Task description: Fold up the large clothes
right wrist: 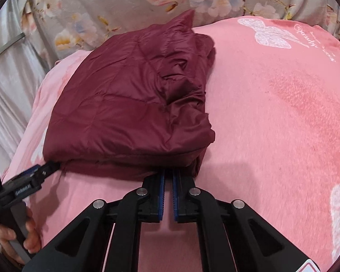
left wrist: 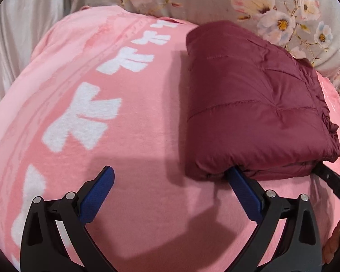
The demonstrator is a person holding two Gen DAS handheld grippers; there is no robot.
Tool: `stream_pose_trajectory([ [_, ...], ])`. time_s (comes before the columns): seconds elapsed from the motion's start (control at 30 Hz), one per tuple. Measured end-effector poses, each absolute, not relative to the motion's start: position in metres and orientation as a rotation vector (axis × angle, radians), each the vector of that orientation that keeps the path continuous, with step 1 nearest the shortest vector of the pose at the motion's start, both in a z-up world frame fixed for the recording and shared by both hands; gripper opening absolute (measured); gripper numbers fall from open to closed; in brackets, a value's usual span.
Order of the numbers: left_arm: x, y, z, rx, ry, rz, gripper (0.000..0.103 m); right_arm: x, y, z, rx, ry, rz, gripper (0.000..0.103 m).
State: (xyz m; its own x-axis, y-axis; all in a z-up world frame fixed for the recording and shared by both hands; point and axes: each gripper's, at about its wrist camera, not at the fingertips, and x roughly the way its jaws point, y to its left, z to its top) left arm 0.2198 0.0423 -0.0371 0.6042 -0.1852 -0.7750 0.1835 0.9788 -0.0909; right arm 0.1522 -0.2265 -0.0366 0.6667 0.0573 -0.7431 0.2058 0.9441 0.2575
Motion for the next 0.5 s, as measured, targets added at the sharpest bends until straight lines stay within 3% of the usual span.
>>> stream_pose_trajectory([
  [0.33,0.190,0.015,-0.031,0.041,0.838,-0.241,0.098,0.122,-0.195,-0.033,0.257,0.808,-0.108,0.016],
  [0.4,0.180,0.003,-0.030,0.074,0.817,-0.238,0.098,0.120,-0.188,-0.031,0.220,0.802,-0.126,0.037],
  [0.5,0.168,-0.009,-0.028,0.109,0.783,-0.215,0.098,0.113,-0.184,-0.024,0.175,0.764,-0.168,0.058],
])
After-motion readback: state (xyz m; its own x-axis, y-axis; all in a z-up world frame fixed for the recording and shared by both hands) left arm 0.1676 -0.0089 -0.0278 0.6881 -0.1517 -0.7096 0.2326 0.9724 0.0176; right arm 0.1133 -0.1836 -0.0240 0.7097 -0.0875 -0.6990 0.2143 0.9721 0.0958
